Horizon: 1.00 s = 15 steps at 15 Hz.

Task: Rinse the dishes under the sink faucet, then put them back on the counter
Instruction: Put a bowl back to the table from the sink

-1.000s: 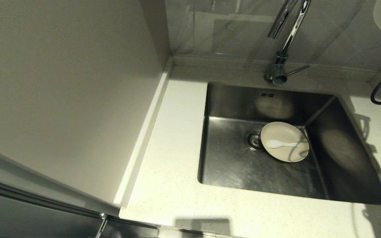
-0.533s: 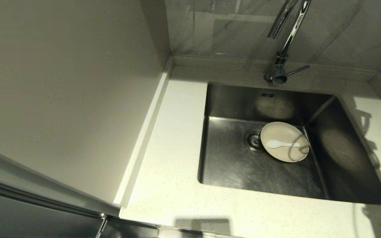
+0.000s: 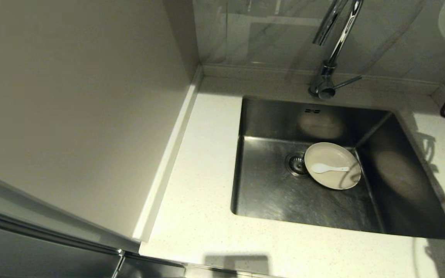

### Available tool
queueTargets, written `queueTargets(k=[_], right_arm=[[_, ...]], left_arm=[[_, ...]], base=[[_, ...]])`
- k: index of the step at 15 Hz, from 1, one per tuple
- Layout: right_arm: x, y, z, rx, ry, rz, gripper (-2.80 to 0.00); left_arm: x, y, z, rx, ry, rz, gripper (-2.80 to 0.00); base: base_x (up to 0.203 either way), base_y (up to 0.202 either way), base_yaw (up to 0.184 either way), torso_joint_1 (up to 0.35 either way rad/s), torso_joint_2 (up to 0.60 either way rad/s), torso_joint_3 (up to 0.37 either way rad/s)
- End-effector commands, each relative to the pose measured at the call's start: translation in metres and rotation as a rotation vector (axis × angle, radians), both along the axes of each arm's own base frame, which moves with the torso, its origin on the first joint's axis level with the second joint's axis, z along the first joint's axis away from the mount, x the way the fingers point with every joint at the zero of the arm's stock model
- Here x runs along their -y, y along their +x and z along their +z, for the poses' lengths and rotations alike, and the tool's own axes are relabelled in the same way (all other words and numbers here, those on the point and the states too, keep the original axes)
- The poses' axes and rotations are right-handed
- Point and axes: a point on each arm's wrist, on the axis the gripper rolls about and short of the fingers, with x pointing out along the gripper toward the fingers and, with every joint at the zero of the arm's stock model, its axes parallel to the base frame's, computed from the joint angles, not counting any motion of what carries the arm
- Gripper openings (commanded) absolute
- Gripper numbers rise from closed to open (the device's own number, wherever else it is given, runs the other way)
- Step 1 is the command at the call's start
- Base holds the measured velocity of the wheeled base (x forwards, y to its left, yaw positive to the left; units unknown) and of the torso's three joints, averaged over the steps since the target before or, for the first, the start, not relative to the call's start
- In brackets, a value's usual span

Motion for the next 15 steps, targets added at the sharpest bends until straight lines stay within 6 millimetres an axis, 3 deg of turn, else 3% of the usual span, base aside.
queueTargets(k=[1, 2, 5, 6, 8, 10, 12, 13, 15], right_arm=[[-0.003, -0.013, 0.031, 0.121, -0.024, -0.005, -2.8], [-0.003, -0.015, 0.03, 0.125, -0.024, -0.006, -2.8], [-0.001, -0.006, -0.021, -0.071, 0.018, -0.018, -2.8], [0.0, -0.003, -0.028, -0.119, 0.031, -0.021, -2.8], [0.002, 0.003, -0.014, -0.129, 0.043, -0.027, -2.8], [0.001, -0.004, 0.038, -0.008, 0.026, -0.031, -2.8], [-0.001, -0.016, 0.07, 0.078, 0.014, -0.033, -2.8], [-0.002, -0.019, 0.073, 0.085, 0.014, -0.033, -2.8], [-0.001, -0.016, 0.055, 0.031, 0.025, -0.034, -2.8]], left_arm=[[0.0, 0.0, 0.0, 0.003, 0.0, 0.0, -2.8], [0.0, 0.0, 0.0, 0.003, 0.0, 0.0, -2.8], [0.0, 0.0, 0.0, 0.003, 0.0, 0.0, -2.8], [0.0, 0.0, 0.0, 0.003, 0.0, 0.0, -2.8], [0.0, 0.0, 0.0, 0.003, 0.0, 0.0, -2.8], [0.0, 0.0, 0.0, 0.003, 0.0, 0.0, -2.8], [0.0, 0.0, 0.0, 0.003, 0.0, 0.0, -2.8], [0.0, 0.0, 0.0, 0.003, 0.0, 0.0, -2.8], [0.0, 0.0, 0.0, 0.003, 0.0, 0.0, -2.8]], base=[[0.0, 0.0, 0.0, 0.0, 0.0, 0.0], [0.0, 0.0, 0.0, 0.0, 0.0, 0.0], [0.0, 0.0, 0.0, 0.0, 0.0, 0.0], [0.0, 0.0, 0.0, 0.0, 0.0, 0.0], [0.0, 0.0, 0.0, 0.0, 0.0, 0.0], [0.0, 0.0, 0.0, 0.0, 0.0, 0.0], [0.0, 0.0, 0.0, 0.0, 0.0, 0.0], [0.0, 0.0, 0.0, 0.0, 0.0, 0.0], [0.0, 0.0, 0.0, 0.0, 0.0, 0.0]])
